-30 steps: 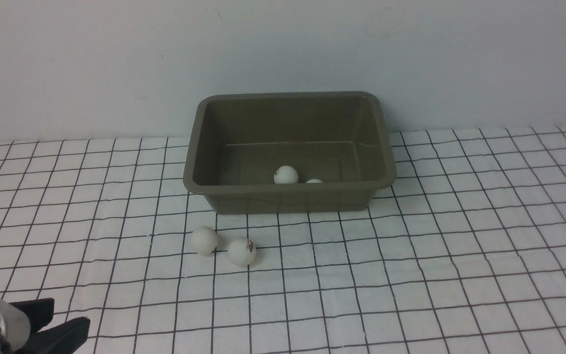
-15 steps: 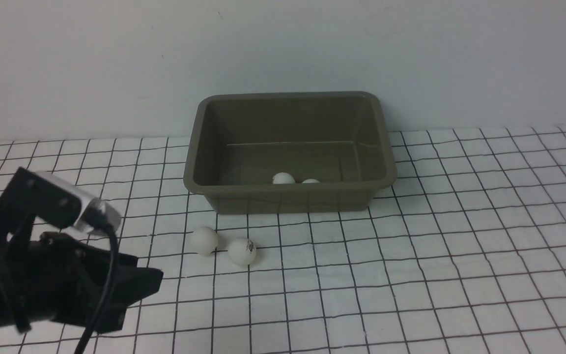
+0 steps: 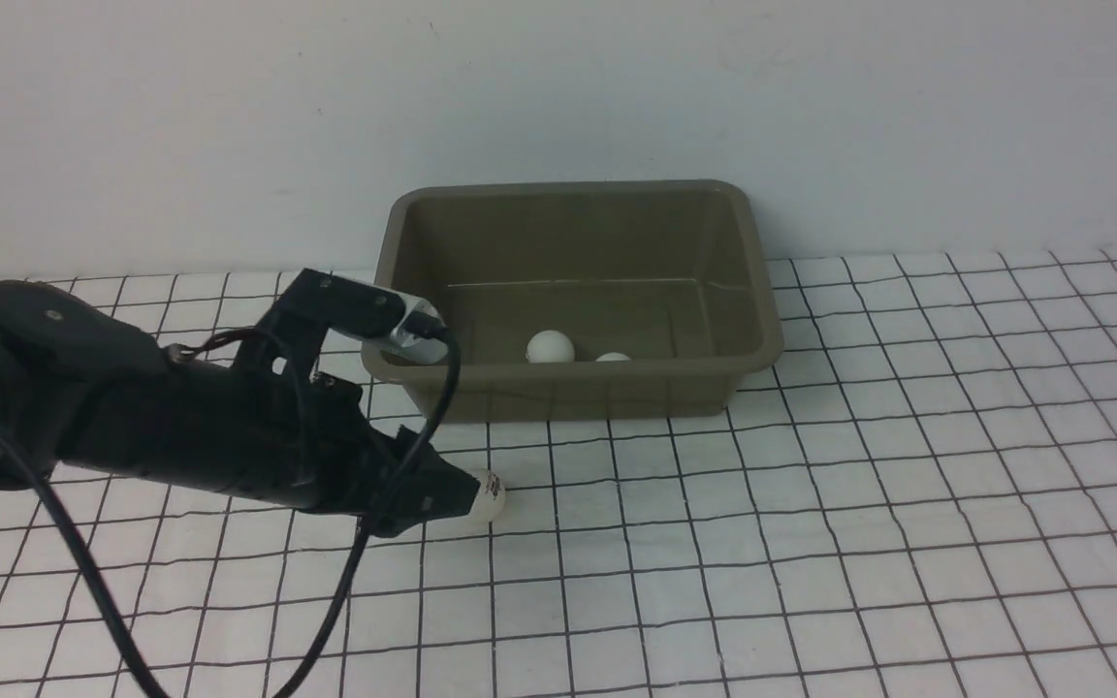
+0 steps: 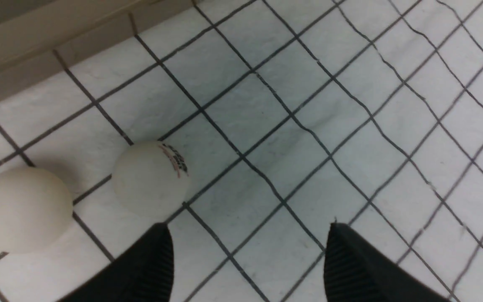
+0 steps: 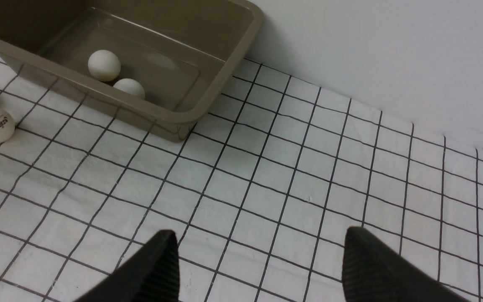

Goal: Put the table tennis balls into the box on the white checkered tablecloth.
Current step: 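Reach for and grasp a ping pong ball on the table beside the basket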

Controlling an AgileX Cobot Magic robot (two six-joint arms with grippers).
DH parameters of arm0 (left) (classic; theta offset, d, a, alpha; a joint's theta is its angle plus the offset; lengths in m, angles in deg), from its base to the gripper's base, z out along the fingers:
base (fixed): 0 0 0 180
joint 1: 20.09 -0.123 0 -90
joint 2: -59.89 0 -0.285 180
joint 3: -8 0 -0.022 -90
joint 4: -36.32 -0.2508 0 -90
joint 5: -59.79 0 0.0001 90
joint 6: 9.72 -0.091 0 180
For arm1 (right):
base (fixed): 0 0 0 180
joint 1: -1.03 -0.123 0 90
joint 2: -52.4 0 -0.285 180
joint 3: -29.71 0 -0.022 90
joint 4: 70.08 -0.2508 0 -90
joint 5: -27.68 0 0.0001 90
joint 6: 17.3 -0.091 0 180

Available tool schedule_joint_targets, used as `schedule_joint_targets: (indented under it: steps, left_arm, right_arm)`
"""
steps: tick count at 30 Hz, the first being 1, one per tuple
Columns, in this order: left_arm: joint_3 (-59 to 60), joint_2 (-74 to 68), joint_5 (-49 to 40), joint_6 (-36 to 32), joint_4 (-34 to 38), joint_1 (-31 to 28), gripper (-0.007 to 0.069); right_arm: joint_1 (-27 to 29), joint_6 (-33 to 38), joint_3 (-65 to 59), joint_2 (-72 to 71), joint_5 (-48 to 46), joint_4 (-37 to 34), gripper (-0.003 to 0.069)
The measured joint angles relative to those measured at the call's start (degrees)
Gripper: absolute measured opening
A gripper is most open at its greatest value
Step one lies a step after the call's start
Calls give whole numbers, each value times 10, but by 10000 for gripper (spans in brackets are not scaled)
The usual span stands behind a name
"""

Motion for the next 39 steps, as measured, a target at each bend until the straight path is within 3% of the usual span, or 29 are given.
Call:
schedule_joint_targets:
  steps: [9, 19, 24, 27, 39]
  left_arm:
    - [-2, -78, 159, 21, 18, 68, 437]
    - [-28, -140, 259, 20, 44, 104, 437]
    - [-57, -167, 262, 20, 45, 104, 406]
    - [-63, -171, 254, 20, 45, 104, 300]
    - [-65, -160, 211, 20, 32, 105, 303]
  right_arm:
    - [0, 0, 0, 0, 1, -7, 475]
    - [0, 0, 0, 0, 1, -9, 475]
    - [0, 0, 0, 0, 1, -9, 475]
    - [0, 0, 0, 0, 1, -9, 475]
    - [0, 0, 0, 0, 5, -10, 472]
